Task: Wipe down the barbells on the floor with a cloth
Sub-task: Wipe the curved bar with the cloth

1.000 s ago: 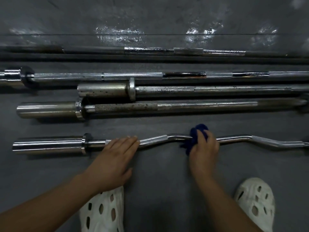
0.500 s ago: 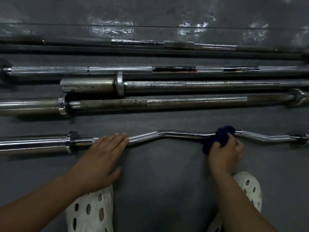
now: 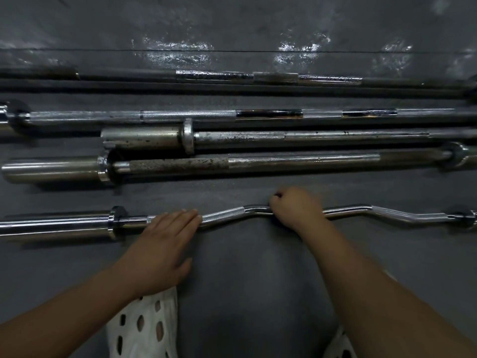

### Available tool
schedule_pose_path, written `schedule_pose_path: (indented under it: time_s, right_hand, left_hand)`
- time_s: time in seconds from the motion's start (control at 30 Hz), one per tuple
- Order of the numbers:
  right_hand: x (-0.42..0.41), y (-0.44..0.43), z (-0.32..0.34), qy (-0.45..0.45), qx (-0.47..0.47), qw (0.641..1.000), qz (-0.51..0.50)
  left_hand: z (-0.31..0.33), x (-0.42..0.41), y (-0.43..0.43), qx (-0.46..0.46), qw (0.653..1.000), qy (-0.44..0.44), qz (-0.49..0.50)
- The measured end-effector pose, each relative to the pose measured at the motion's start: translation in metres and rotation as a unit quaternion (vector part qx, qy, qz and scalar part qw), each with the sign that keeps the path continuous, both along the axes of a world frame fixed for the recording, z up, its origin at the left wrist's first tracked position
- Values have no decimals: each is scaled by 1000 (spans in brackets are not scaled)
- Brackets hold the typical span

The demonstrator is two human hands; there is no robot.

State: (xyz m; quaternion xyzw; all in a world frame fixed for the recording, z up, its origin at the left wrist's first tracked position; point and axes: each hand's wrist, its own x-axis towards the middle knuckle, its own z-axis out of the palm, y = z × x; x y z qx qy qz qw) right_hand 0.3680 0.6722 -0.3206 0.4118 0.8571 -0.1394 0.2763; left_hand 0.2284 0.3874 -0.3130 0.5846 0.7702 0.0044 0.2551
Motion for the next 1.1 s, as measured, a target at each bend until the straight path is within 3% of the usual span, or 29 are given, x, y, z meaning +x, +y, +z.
schedule_pose_path:
  time_s: [0.1,0.23,0.3,0.37,0.47,0.53,0.6,0.73,0.77,0.83,0.87,0.93,1.0,1.03,1.1]
  right_hand:
    - [7,-25,-6,84,-16,993,81]
    - [34,-47,-19,174,181,966,-63]
    - [18,-97,-27,225,138,964,-39]
    - [-1,-134,-27,277,60,957,56]
    - [5,-104,-28,271,45,954,118]
    - [23,-86,-27,243,126,962,-18]
    - [16,-109,-24,235,131,957,-108]
    - [-8,-134,-19,294,17,947,132]
    - [-6,-116,-22,284,40,952,102]
    - [0,-100,-22,266,111,955,-74]
    - [-1,-109,-22,262,117,952,-108]
    - [-12,-143,-15,273,45,961,8]
    - [-10,-140,-15,304,-3,945,122]
    - [-8,-122,-18,300,6,948,106]
    - [4,-94,-22,272,86,958,-45]
  left_hand:
    - [-2,0,-1,0,1000,-4,9]
    - [-3,-2,-1,8,1000,6,1]
    - [-2,2,1,3,1000,6,4]
    - [1,3,1,-3,1000,6,6]
    - [1,-3,-3,7,1000,5,-10]
    - [-1,-5,-4,8,1000,7,-12]
    - [-1,2,-2,3,1000,12,-2]
    - [-1,10,-3,-7,1000,11,11]
    - [-1,9,-5,-2,1000,12,6]
    - [-2,6,-6,10,1000,13,5]
    - [-2,7,-4,12,1000,14,7]
    - [-2,11,-2,11,1000,8,20]
    - [-2,12,-2,23,999,-2,35]
    - [-2,10,-4,34,999,-7,41]
    - [-2,7,-6,63,996,-20,56]
